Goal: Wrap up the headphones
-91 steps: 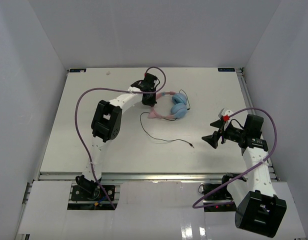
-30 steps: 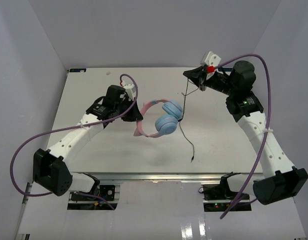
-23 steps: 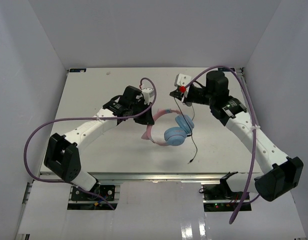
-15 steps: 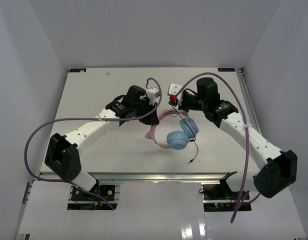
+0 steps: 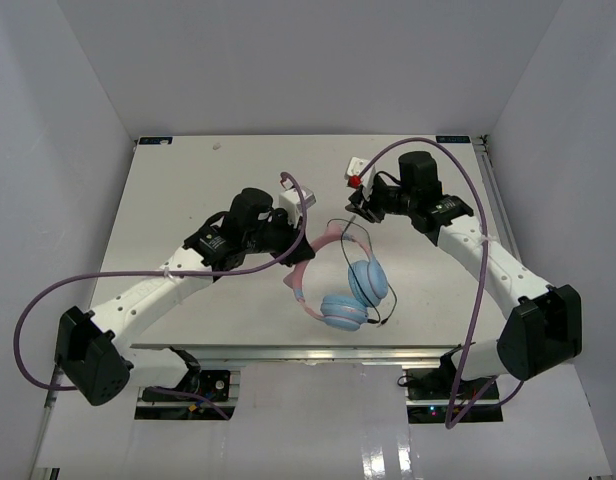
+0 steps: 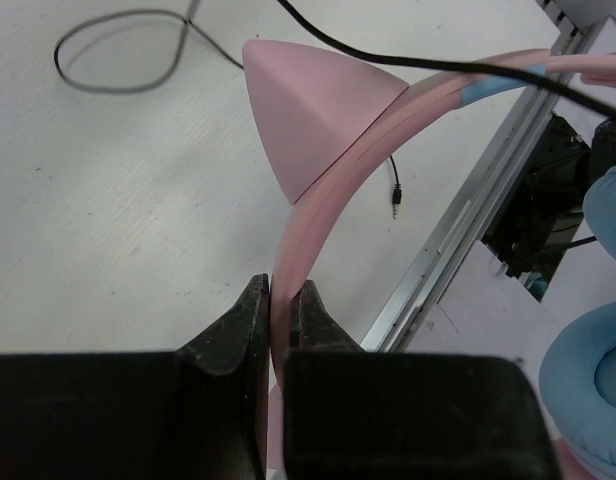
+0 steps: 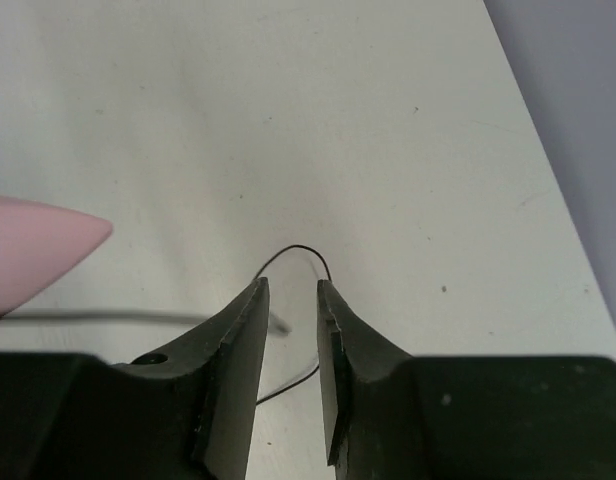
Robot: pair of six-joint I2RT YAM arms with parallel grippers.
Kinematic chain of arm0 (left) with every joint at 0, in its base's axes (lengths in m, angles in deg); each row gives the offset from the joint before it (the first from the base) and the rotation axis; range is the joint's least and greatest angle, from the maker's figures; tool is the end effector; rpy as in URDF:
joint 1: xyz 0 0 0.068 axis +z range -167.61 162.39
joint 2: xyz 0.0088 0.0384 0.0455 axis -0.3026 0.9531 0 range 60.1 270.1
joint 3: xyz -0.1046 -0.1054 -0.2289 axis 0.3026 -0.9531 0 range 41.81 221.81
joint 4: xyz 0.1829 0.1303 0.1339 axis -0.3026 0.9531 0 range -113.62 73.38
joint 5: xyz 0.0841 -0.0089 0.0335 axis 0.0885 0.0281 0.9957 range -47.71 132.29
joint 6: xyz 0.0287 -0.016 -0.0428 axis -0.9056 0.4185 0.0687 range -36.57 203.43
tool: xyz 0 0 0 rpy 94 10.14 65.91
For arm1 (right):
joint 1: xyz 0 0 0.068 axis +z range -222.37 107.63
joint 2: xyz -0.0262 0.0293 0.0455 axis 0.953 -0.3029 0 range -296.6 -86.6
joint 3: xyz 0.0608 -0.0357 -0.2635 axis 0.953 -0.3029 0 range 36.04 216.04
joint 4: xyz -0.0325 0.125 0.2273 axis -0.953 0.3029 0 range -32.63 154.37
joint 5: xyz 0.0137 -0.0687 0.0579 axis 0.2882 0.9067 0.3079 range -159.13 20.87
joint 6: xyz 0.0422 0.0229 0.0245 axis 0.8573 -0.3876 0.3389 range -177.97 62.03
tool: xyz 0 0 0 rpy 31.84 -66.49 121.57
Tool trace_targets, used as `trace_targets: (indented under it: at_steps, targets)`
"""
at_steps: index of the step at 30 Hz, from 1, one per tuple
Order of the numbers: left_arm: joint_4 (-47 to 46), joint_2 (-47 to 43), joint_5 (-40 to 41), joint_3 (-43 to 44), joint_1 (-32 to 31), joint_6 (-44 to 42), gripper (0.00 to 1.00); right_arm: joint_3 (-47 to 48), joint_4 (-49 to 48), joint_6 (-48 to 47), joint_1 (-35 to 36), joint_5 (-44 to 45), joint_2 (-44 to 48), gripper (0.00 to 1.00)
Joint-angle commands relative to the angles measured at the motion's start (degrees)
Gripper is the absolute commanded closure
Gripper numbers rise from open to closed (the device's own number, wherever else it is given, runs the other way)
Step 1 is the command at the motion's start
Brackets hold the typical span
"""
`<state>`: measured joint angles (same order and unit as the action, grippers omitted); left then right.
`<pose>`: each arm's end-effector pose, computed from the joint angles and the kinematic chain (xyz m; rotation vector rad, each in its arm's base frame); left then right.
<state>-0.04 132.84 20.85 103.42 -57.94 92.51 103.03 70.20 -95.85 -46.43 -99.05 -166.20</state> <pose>0.2064 -0.1922 0.3162 0.8243 2.1159 -0.8833 0.2792 0.1556 0.3332 -1.3066 1.4776 0.3890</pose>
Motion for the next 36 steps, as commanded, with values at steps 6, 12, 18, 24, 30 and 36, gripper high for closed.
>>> trace_targets:
  at_steps: [6,12,18,24,30,36]
  targets:
    - [-3.68,-6.50,-2.79,-0.38,-0.54,0.28,1.00,3.41,-2.94,7.32,-2.23,-17.26,-1.24,0.61]
    - [-0.41,-6.85,-2.57,1.60,-0.54,-0.55,1.00,3.01,-3.07,8.28,-3.94,-21.71,-0.68,0.28]
    - [1.84,-8.55,0.27,3.55,-0.54,-0.73,1.00,0.70,-2.81,8.15,-7.08,-29.97,-0.50,0.13]
    - [5.69,-9.63,7.12,7.48,-0.46,-0.91,1.00,-1.00,-3.17,8.29,-11.76,-24.48,-0.56,0.10]
    - [8.15,-8.71,7.99,11.65,-0.54,-0.93,1.00,-6.65,-1.86,-0.04,-13.98,-46.62,-1.07,0.03]
    - [8.80,-7.25,6.38,15.45,-0.54,0.45,1.00,-13.63,-34.75,24.91,-7.60,-40.09,-3.58,0.06]
